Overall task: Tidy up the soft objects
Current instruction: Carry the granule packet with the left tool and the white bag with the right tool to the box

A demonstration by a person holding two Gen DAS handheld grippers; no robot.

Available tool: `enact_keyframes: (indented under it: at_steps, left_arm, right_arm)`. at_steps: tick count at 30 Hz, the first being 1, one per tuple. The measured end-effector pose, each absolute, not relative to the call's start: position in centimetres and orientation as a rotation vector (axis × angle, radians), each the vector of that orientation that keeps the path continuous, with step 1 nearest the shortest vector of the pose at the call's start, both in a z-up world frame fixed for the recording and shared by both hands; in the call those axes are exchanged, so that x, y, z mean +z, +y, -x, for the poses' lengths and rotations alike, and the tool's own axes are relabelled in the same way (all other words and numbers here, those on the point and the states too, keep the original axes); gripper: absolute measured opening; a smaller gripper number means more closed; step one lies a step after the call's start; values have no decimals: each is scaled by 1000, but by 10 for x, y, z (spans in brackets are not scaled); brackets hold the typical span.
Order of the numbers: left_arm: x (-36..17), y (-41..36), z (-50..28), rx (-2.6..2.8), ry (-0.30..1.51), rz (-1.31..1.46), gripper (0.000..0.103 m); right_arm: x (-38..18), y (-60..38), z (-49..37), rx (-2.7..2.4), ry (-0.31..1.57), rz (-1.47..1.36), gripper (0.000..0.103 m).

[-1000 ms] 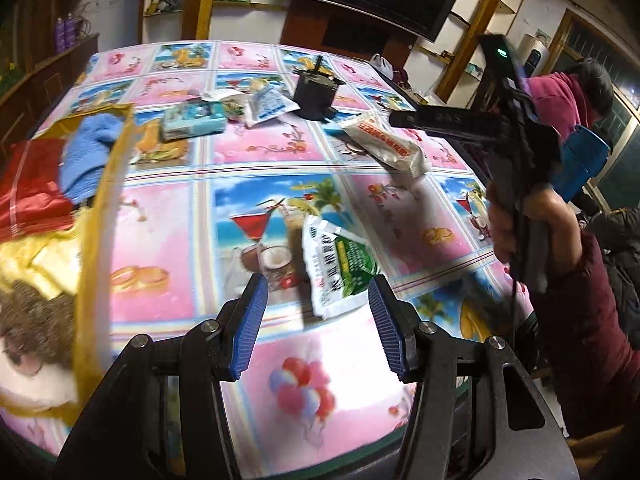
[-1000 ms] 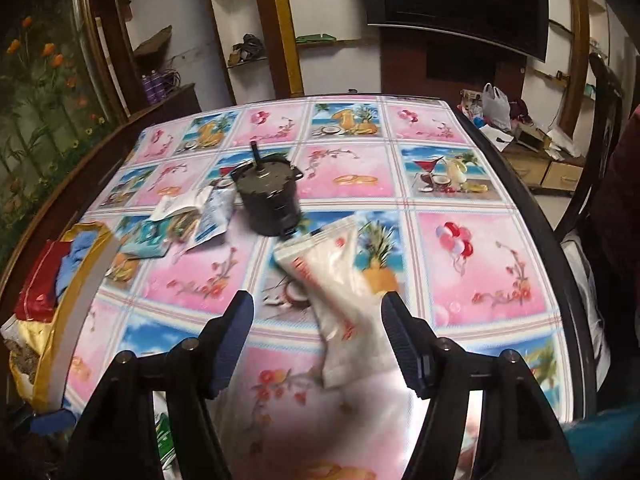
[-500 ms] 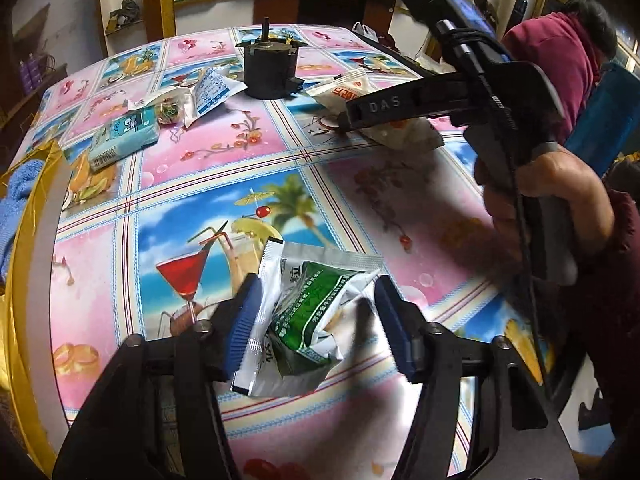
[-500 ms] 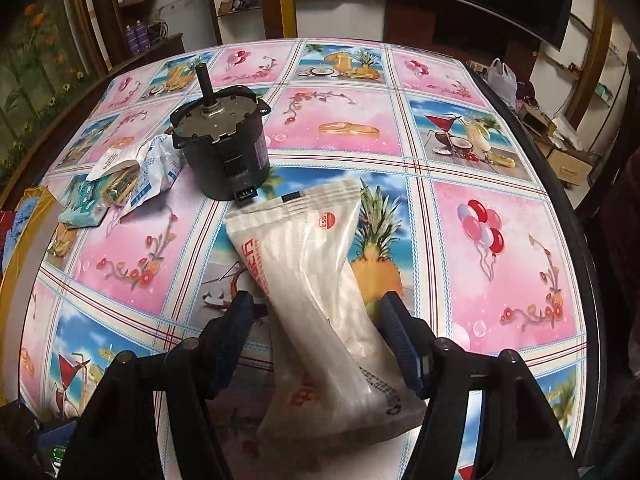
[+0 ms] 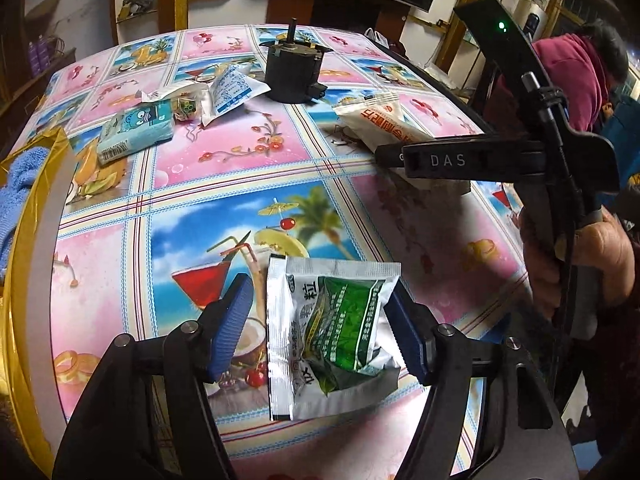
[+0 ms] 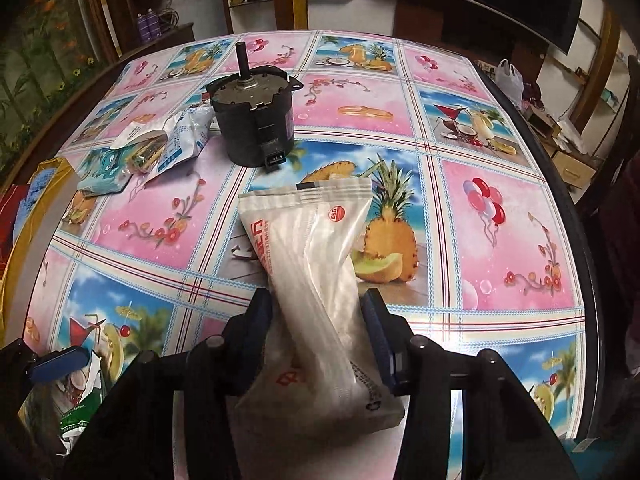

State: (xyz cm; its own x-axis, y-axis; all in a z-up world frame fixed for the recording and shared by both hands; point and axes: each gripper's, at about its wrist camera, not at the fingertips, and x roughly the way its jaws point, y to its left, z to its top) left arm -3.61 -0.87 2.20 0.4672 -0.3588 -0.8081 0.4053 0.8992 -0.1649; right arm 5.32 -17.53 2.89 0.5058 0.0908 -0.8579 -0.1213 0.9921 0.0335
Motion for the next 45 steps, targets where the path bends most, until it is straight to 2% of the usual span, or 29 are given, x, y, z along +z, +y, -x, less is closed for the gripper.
enact_keyframes:
  at_steps: [1,2,9,10,24,33,45]
  left_arm:
    - [23,-7,38,-480,978,-47,29]
    - [22,-6,39,-489,987,-37,21]
    - [26,13,50,-481,981,38,20]
    - [28,16,52,-477,977,47,20]
    - [82,59,94,-400,821,74,20]
    - [106,133,112,-289,742,207,20]
    - [108,221,122,-95,697,309,20]
  right_arm:
    - [29,-176,-51,131,1036,26,47]
    - [30,-176,-48,139,1038,18,46]
    - [33,-176,-29,177,1035,-14,42]
    - [34,-176,-26,184,1033,-19,38]
    - [64,-137,16,340,974,-49,38]
    - [80,-94,36,432,950,1,37]
    - [100,-26,42,539,918,59,37]
